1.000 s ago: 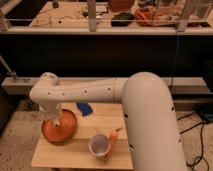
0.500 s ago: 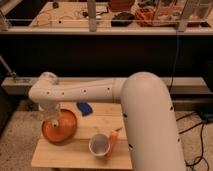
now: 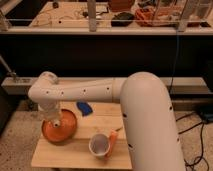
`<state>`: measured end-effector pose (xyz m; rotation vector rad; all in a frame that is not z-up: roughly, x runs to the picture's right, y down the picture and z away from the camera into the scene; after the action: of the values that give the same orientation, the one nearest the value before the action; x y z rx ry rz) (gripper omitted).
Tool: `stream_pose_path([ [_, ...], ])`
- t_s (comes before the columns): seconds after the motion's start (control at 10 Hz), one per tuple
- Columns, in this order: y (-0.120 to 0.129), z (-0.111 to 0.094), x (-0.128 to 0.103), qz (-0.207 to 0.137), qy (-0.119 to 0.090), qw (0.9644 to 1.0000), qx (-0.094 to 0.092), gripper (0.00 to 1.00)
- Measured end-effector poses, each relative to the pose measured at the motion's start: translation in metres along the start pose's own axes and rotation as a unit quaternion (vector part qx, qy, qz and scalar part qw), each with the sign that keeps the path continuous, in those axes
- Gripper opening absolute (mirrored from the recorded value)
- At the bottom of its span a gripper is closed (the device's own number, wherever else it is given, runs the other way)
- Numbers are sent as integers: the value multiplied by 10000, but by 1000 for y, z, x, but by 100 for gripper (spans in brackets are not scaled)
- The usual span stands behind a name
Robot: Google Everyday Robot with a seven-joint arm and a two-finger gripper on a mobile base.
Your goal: Place the bottle in the ceramic bowl
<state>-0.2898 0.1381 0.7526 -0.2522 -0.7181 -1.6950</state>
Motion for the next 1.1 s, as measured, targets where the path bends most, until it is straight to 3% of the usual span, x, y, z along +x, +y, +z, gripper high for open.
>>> stream_pose_path([
  [0.3,0,-1,-1,-5,-46,10000,4,24],
  [1.1,-2,-3,-2,-39,-139,9999,25,24],
])
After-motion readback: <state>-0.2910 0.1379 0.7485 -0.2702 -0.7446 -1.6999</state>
